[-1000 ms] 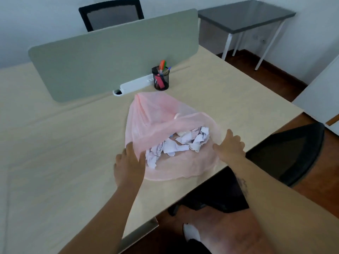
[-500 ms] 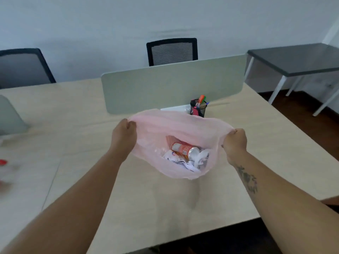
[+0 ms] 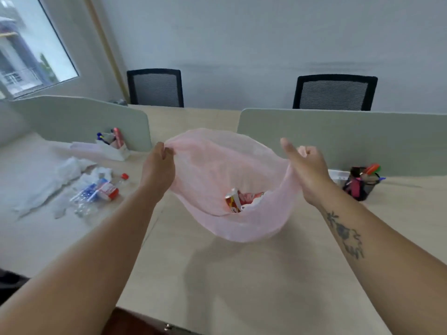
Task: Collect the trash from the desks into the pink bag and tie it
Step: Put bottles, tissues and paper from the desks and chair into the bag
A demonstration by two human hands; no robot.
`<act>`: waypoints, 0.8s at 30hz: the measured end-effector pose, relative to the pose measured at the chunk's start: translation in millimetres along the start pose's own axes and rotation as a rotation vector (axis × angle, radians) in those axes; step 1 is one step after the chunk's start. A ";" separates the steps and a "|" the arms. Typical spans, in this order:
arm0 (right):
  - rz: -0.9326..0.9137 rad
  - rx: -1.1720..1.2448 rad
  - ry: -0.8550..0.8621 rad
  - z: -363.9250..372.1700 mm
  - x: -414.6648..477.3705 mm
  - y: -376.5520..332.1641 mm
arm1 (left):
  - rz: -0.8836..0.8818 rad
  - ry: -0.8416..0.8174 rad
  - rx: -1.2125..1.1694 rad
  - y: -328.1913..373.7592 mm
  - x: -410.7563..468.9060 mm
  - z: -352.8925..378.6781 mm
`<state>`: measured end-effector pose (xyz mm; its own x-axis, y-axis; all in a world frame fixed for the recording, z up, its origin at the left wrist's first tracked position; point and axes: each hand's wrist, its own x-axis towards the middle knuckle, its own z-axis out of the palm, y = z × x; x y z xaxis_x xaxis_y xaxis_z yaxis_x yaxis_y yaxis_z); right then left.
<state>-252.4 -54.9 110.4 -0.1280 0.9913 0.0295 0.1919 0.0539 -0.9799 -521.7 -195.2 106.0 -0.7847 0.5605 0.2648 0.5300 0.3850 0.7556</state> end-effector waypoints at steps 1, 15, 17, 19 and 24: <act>-0.044 -0.067 -0.095 20.9 -5.1 -4.6 | -0.019 0.027 0.012 -13.1 7.2 -14.2; -0.270 -0.322 -0.195 287.4 -64.9 -8.6 | -0.191 -0.113 0.017 -238.2 128.4 -150.6; -0.226 -0.302 -0.168 304.8 -72.6 -2.9 | -0.240 -0.159 -0.012 -261.4 143.6 -153.1; -0.150 -0.297 -0.240 317.7 -76.9 6.6 | -0.281 -0.213 -0.055 -275.8 151.6 -153.9; -0.081 -0.779 -0.627 353.1 -73.7 31.3 | -0.232 -0.269 -0.103 -282.6 165.3 -149.1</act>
<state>-580.6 -168.6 7.9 -0.6151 0.7515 -0.2386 0.7148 0.4039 -0.5709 -849.1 -320.7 25.6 -0.7605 0.6447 -0.0776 0.3016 0.4566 0.8370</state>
